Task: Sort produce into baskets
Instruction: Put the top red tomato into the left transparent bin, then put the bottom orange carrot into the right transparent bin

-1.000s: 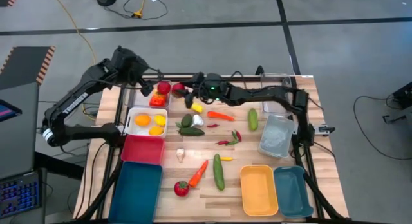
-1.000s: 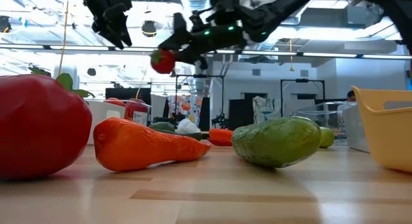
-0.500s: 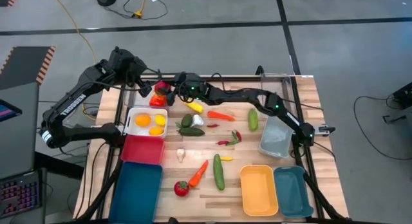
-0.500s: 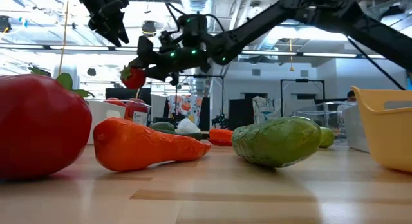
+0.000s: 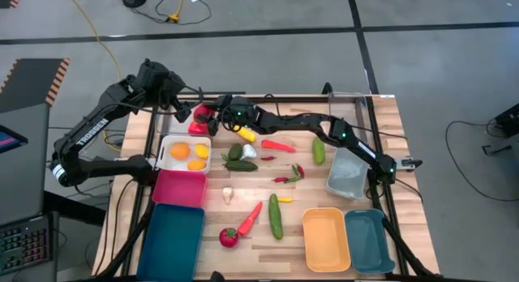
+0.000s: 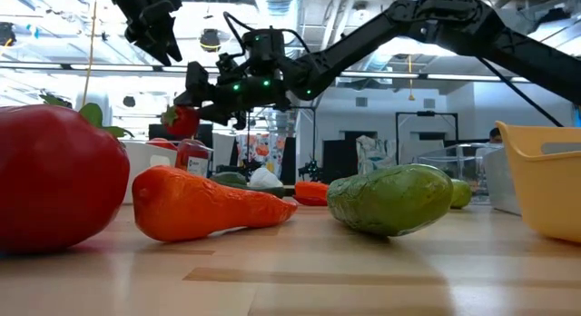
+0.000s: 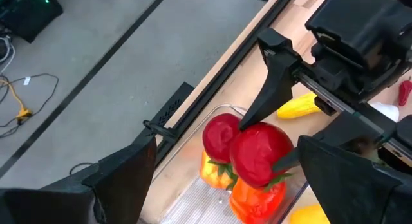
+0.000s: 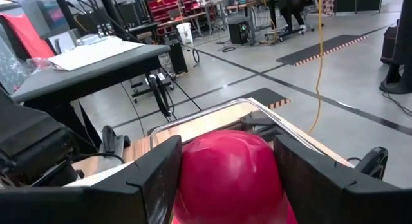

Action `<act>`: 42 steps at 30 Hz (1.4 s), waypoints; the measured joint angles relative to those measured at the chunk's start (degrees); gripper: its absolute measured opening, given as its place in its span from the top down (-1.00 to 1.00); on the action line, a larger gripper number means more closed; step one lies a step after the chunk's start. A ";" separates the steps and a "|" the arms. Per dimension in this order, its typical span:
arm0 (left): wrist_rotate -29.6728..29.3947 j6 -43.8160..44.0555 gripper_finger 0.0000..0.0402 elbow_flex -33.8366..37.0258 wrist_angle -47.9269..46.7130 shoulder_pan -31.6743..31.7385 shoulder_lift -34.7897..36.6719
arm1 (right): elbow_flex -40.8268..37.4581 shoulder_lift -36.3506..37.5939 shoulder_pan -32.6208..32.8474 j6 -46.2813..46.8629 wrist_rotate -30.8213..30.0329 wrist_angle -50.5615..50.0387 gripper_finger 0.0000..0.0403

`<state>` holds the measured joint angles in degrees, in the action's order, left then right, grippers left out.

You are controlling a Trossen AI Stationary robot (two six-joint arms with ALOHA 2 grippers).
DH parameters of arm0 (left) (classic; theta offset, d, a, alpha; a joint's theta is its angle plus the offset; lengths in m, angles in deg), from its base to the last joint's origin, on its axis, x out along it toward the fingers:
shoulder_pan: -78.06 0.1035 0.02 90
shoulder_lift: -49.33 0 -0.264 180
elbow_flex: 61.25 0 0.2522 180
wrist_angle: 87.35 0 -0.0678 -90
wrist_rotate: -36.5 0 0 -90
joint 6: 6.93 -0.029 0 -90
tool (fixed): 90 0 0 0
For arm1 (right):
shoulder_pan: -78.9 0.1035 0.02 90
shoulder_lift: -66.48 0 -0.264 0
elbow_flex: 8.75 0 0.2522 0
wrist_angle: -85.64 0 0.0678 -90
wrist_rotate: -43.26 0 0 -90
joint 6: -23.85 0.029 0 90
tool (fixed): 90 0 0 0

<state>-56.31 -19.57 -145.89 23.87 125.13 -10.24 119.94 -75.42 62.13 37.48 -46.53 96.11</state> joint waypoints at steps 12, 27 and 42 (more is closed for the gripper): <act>0.02 -0.02 -0.81 0.00 0.00 0.01 0.00 | 0.00 0.00 -0.25 -0.02 1.50 -1.73 -0.35; 0.06 0.31 -0.81 0.00 0.00 0.00 0.00 | -0.02 1.00 -0.25 -0.04 2.97 -3.60 -0.97; 3.89 2.58 -0.81 0.00 -0.09 0.00 -0.02 | 0.00 20.48 -3.11 -14.72 2.75 -38.89 -0.90</act>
<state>-52.42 -16.99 -145.89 23.78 125.13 -10.26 119.94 -54.94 59.03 22.77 -43.78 57.22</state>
